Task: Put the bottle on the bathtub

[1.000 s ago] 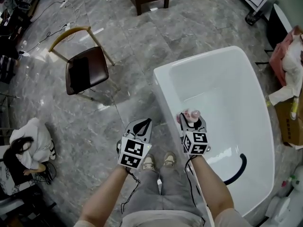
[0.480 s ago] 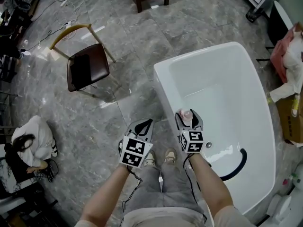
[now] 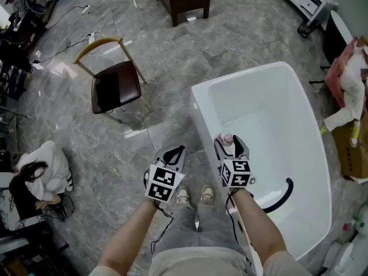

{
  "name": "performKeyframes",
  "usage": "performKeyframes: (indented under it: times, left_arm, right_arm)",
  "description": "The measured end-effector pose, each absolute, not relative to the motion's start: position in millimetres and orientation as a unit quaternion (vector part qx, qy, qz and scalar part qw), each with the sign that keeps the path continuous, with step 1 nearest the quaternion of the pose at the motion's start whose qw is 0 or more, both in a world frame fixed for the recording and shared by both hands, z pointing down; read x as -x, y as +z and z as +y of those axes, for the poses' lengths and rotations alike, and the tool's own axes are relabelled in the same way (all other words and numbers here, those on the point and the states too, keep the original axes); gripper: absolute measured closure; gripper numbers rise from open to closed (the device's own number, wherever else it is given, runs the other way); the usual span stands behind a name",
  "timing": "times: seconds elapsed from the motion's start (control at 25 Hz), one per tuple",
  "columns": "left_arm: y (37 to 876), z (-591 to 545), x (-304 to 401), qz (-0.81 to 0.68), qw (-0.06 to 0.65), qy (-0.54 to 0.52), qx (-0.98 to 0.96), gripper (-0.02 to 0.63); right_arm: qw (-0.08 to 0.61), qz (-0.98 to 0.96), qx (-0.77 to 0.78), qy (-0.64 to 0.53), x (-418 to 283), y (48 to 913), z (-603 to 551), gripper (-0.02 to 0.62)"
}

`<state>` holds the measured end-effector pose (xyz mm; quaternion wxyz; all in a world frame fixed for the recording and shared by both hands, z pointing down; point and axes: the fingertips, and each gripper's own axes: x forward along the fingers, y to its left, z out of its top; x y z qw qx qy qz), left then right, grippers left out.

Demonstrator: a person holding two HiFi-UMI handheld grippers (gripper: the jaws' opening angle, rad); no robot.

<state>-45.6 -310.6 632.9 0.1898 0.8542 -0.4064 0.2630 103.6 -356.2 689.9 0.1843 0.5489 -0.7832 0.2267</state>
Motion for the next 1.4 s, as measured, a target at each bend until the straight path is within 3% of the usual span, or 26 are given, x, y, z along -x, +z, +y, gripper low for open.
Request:
performKeyframes:
  times: [0.28,0.4,0.48,0.6,0.88,1.2,1.4]
  left_arm:
    - [565,-315,54,-0.419,0.158,0.237,-0.862,0.584]
    - [534,-312,59,-0.428,0.136,0.228,-0.864,0.584]
    - [508,-307,59,-0.428,0.113,0.225,-0.868,0.584]
    - [466,-299,56,-0.426,0.062,0.216,-0.876,0.584]
    - [376,-273,40,-0.418,-0.051,0.185,-0.888,0.584]
    - [304,-246,33,-0.399,-0.071,0.128,-0.905,0.584]
    - [268,-236,38,-0.425,-0.14,0.125,-0.886,0.584]
  right_arm:
    - [0.137,-0.821,-0.514,0.205,-88,593,-355,0.292]
    - [0.126,-0.832,-0.507,0.187,-84,550,-344,0.385]
    - [0.118,-0.836,-0.503,0.185,-82,523,-333,0.488]
    - [0.098,-0.841,-0.5,0.183,-81,479,-321,0.529]
    - [0.097,-0.87,-0.472,0.103,-72,383,-278,0.555]
    - [0.062,-0.885,-0.461,-0.011,-61,284,-237,0.566]
    - [0.052,-0.888,-0.457,-0.018,-67,253,-216,0.566]
